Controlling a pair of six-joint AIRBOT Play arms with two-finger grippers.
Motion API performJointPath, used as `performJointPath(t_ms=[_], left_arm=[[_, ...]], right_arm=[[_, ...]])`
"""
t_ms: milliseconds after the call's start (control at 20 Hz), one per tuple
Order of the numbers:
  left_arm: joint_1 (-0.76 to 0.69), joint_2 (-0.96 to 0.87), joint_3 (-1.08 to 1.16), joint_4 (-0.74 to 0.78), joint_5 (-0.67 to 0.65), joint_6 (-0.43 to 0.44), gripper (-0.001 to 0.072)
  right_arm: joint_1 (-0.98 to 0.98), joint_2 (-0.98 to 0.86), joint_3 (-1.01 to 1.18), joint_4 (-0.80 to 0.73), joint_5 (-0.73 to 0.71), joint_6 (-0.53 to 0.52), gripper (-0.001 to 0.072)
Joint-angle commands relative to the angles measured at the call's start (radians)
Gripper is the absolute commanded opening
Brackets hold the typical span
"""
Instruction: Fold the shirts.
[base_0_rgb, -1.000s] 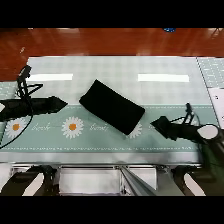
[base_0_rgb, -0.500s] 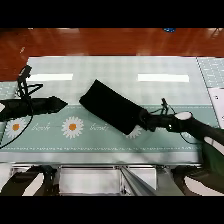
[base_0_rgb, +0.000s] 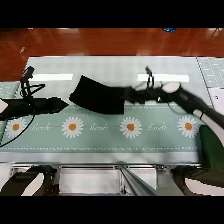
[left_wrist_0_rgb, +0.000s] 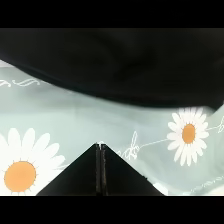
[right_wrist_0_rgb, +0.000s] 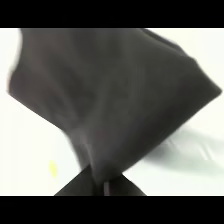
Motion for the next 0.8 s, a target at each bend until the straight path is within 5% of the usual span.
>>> performJointPath(t_ms=[0,300,750], left_arm=[[0.0,-0.024,0.0,0.001,0.064,0.024,0.0022],[0.0,-0.03,0.0,0.0,0.076,0.027,0.0022],[0.0,-0.03,0.0,0.0,0.066,0.026,0.0022]], right_arm=[[-0.029,-0.006,0.353,-0.312,0.146,0.16,0.0021],[-0.284,0.0,0.765,-0.436,0.458,0.251,0.0021],[-0.897,0.164,0.809,-0.443,0.758,0.302,0.0021]])
